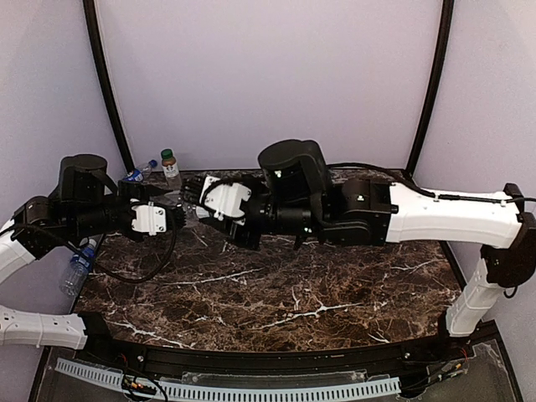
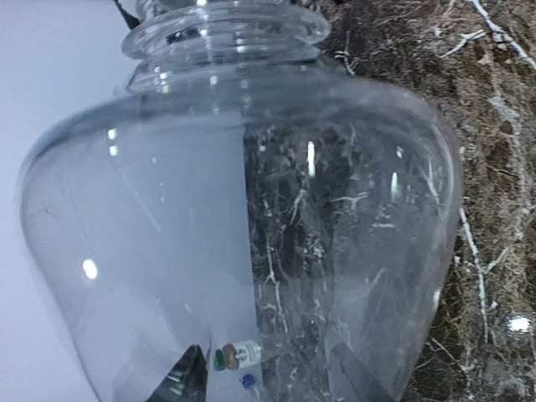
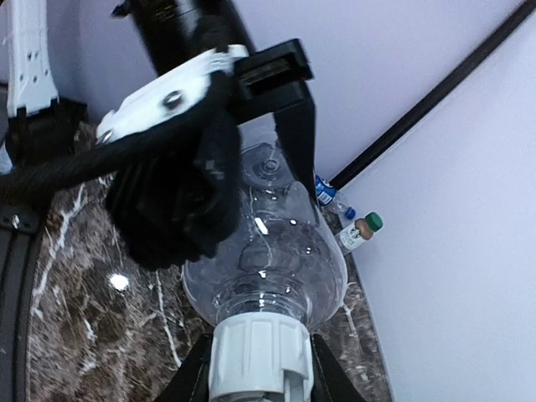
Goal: Unscrew the bottle caps
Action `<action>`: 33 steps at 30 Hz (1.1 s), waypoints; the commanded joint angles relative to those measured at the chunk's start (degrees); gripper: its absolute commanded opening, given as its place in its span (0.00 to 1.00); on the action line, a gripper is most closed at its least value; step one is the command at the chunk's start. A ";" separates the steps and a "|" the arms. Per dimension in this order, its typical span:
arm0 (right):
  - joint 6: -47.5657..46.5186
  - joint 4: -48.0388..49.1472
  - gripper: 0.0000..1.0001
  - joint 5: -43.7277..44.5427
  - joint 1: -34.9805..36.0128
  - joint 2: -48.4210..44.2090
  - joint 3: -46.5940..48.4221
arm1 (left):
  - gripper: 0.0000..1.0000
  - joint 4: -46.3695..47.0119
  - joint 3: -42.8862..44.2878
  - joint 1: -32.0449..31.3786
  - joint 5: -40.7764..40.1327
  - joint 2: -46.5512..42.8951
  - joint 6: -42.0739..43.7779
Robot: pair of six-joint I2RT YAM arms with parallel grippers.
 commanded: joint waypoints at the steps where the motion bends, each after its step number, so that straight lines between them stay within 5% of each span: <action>1: -35.64 4.46 0.00 9.91 5.98 -2.29 -5.45 | 0.35 -18.91 2.28 0.58 6.43 1.68 -4.19; 8: -70.07 26.53 0.00 22.41 9.06 -5.11 -18.25 | 0.34 -25.26 5.05 0.58 9.23 4.07 -5.67; 14: -72.23 28.04 0.00 21.31 9.48 -5.76 -18.97 | 0.33 -26.36 5.26 0.58 10.19 4.61 -5.96; 17: -67.12 25.69 0.01 20.30 9.48 -5.62 -18.92 | 0.33 -24.12 5.41 0.58 8.63 4.63 -6.73; 18: -63.78 24.19 0.18 20.63 9.42 -5.29 -18.33 | 0.33 -23.48 5.54 0.58 8.11 4.63 -7.10; 21: -55.25 23.03 0.93 22.17 8.95 -4.46 -16.89 | 0.33 -20.17 6.20 0.58 5.38 4.64 -7.13; 22: -51.89 23.10 0.98 22.50 8.55 -4.56 -16.64 | 0.33 -19.35 6.29 0.58 4.73 4.64 -7.33; 29: -31.45 19.81 0.99 18.13 6.39 -8.93 -16.32 | 0.33 -9.35 5.28 0.58 -2.17 4.44 -8.66; 33: 1.26 13.06 0.99 1.80 -1.56 -12.53 -13.53 | 0.34 1.66 1.56 0.58 -9.26 3.46 -5.29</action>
